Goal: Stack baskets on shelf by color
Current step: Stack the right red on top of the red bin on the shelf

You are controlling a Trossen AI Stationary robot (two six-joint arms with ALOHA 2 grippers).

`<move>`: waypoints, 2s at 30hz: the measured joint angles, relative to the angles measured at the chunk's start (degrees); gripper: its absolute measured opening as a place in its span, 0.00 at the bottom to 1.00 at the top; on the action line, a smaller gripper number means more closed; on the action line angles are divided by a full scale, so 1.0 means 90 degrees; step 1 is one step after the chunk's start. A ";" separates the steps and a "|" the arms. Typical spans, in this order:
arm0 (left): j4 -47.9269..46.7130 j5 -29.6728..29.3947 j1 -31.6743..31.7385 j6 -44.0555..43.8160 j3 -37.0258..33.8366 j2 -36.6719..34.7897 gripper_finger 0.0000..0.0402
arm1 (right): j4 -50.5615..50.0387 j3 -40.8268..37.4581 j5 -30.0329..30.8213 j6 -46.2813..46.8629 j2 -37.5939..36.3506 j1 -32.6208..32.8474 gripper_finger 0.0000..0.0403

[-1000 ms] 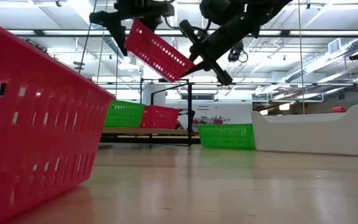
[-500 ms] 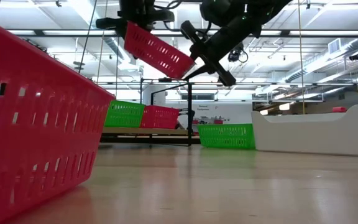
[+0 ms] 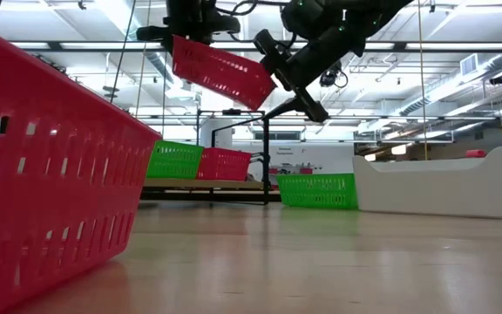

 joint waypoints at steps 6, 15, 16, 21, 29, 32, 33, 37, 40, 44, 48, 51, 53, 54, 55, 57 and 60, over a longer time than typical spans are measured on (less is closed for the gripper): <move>-0.0671 -0.0206 0.0297 0.0833 0.0004 -0.0029 0.01 | 0.0004 0.0000 -0.0166 -0.0205 0.0001 0.0002 0.66; -0.0688 -0.0255 0.1004 0.1921 0.0000 -0.0058 0.01 | -0.0232 -0.0007 -0.0537 -0.0646 -0.0142 0.0036 0.67; -0.0664 -0.0264 0.1101 0.2006 0.0000 -0.0058 0.01 | -0.0240 -0.0008 -0.0497 -0.0718 -0.0191 0.0064 0.67; -0.0538 -0.0280 0.1453 0.2509 0.0000 -0.0058 0.01 | -0.0452 -0.0007 0.0014 -0.0868 -0.0598 0.0078 0.67; 0.0623 0.0508 0.1965 0.3244 -0.0002 -0.0059 0.01 | -0.0744 -0.0005 0.0539 -0.0879 -0.1455 0.0101 0.66; 0.1051 0.1006 0.2166 0.3586 -0.0002 -0.0060 0.01 | -0.0731 -0.0005 0.0730 -0.0877 -0.1770 0.0182 0.66; 0.1093 0.1080 0.2235 0.3642 -0.0002 -0.0058 0.01 | -0.0733 -0.0005 0.0798 -0.0877 -0.1859 0.0211 0.66; 0.1127 0.1276 0.2471 0.3919 -0.0002 -0.0027 0.01 | -0.0771 -0.0005 0.0987 -0.0877 -0.2169 0.0296 0.66; 0.1278 0.1505 0.2567 0.4103 -0.0007 0.0039 0.01 | -0.0884 -0.0005 0.1059 -0.1021 -0.2322 0.0350 0.66; 0.1499 0.1654 0.2565 0.4344 -0.0007 0.0234 0.01 | -0.0980 -0.0005 0.0958 -0.1500 -0.2431 0.0460 0.66; 0.1455 0.1797 0.2573 0.4525 -0.0007 0.0490 0.01 | -0.0968 -0.0005 0.0993 -0.1703 -0.2566 0.0679 0.66; 0.1479 0.1865 0.2577 0.4492 -0.0007 0.0643 0.01 | -0.0971 -0.0005 0.1173 -0.1768 -0.2664 0.0863 0.66; 0.1506 0.1864 0.2577 0.4464 -0.0007 0.0719 0.01 | -0.0971 -0.0005 0.1286 -0.1839 -0.2733 0.0973 0.66; 0.1536 0.1865 0.2582 0.4442 -0.0007 0.0744 0.01 | -0.0971 -0.0005 0.1328 -0.1857 -0.2769 0.1026 0.66; 0.1555 0.1862 0.2593 0.4426 -0.0007 0.0768 0.01 | -0.0971 -0.0005 0.1330 -0.1871 -0.2798 0.1063 0.66; 0.1646 0.1863 0.2627 0.4427 -0.0007 0.0796 0.01 | -0.0974 -0.0005 0.1337 -0.1873 -0.2837 0.1133 0.66; 0.1663 0.1775 0.2737 0.4489 -0.0007 0.0801 0.01 | -0.0981 -0.0002 0.1342 -0.1873 -0.2859 0.1213 0.66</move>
